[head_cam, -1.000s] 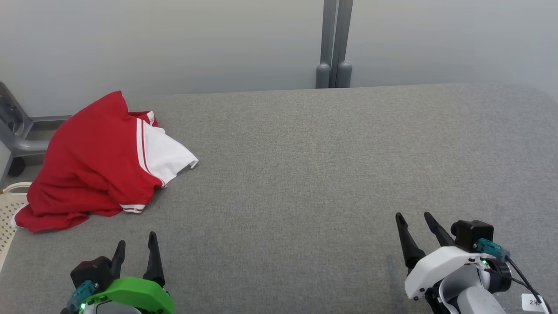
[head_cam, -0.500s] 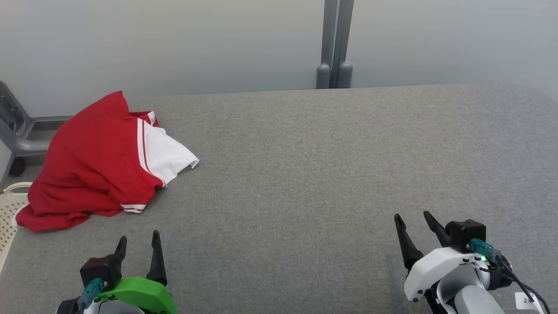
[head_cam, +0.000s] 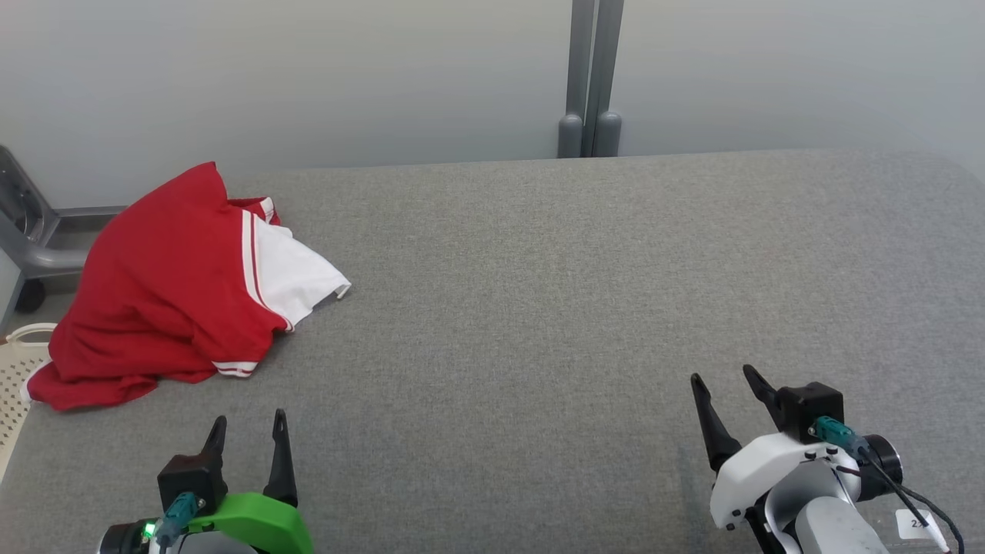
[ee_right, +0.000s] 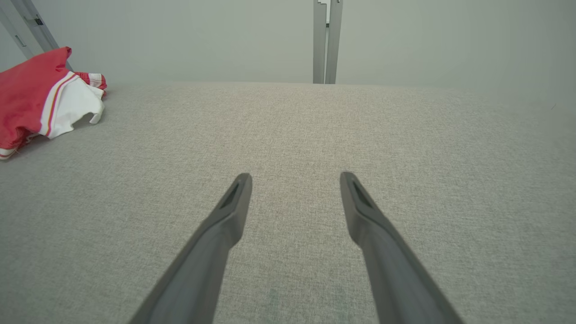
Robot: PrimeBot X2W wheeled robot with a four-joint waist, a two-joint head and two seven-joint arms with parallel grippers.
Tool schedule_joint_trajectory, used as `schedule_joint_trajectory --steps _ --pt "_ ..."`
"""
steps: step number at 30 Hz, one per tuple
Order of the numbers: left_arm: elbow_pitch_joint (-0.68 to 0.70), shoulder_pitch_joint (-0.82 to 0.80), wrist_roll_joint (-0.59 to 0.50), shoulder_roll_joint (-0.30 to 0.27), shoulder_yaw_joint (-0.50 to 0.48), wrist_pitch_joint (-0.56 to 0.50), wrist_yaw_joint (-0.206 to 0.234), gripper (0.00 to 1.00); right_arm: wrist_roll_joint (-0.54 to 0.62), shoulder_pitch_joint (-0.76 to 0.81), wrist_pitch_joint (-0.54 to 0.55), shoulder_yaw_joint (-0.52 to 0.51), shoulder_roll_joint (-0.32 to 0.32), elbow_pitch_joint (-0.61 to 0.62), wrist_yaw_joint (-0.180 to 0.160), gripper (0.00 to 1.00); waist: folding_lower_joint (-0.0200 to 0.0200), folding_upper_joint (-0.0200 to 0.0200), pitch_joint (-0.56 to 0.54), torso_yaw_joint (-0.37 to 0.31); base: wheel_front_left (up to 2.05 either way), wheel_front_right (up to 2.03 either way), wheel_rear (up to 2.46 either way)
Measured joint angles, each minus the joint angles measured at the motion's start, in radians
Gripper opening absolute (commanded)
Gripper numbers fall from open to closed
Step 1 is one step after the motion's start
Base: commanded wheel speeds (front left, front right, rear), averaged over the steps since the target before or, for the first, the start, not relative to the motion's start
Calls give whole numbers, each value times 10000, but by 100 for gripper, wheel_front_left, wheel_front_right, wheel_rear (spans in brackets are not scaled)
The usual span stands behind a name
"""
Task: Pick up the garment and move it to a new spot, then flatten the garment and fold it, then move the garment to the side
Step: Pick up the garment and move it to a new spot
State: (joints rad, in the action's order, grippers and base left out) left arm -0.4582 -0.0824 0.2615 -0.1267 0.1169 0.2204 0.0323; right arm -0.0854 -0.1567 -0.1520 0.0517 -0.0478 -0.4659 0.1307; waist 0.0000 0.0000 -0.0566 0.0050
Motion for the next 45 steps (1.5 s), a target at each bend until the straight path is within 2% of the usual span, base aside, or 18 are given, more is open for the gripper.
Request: schedule_joint_trajectory --steps 10,25,32,45 --pt "-44 -9 -247 -40 128 94 79 100 161 -107 -127 46 -6 -265 0 100 0 0 -6 -6 0 0 0" --pt "-59 -22 -115 -111 192 113 173 100 -267 -162 -297 123 -10 -520 0 100 0 0 1 141 0 0 0" --pt "12 -12 -65 -140 163 155 305 100 -368 -173 -395 144 -13 -575 0 100 0 0 -22 634 0 0 0" --pt "351 367 46 -483 92 -119 474 100 -717 -130 -587 483 -8 -782 0 100 0 0 -128 2010 0 0 0"
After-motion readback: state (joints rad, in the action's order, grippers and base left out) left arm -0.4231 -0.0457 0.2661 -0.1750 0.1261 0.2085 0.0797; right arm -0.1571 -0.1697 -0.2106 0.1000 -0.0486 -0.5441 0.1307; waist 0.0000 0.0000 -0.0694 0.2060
